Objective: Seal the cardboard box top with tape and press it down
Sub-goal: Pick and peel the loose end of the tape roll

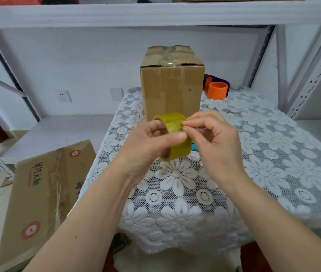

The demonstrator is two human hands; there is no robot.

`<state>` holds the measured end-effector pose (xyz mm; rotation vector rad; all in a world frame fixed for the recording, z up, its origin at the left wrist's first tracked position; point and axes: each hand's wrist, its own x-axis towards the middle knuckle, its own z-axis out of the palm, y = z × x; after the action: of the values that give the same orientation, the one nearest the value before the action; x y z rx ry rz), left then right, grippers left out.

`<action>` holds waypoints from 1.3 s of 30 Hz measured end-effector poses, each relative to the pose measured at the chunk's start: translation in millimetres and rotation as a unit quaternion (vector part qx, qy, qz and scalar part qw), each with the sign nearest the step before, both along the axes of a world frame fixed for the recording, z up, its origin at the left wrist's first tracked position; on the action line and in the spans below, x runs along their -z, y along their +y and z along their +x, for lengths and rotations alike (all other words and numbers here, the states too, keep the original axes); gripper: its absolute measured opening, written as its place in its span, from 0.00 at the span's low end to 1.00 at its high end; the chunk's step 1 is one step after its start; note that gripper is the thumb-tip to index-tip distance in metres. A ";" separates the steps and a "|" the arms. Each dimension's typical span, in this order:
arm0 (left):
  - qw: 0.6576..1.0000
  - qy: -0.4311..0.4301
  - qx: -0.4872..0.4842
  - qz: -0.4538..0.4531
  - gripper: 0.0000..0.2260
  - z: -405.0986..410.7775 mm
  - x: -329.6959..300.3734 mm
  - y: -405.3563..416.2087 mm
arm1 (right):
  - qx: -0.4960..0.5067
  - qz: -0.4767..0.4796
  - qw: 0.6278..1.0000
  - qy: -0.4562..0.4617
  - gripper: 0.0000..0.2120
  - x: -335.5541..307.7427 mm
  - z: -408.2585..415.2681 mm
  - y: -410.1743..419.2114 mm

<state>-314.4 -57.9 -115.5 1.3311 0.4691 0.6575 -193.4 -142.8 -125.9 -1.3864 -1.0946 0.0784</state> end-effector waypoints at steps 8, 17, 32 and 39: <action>0.994 0.004 -0.099 0.045 0.22 6.5 5.9 -9.4 | 0.101 0.011 0.977 -0.188 0.02 6.0 4.6 0.8; 0.975 0.053 -0.136 0.165 0.18 4.1 7.5 -13.9 | 0.136 -0.005 0.909 -0.393 0.04 13.2 7.6 1.5; 0.881 0.134 -0.225 0.393 0.05 5.6 11.6 -5.1 | 0.101 0.011 0.886 -0.452 0.05 21.9 16.9 0.1; 0.861 0.176 -0.225 0.420 0.01 7.5 10.1 -4.7 | 0.084 0.009 0.901 -0.425 0.05 23.6 15.9 1.3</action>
<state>-306.9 -62.5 -125.6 2.2258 0.8643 1.0821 -177.4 -141.5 -149.5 -1.5229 -1.6627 -0.7265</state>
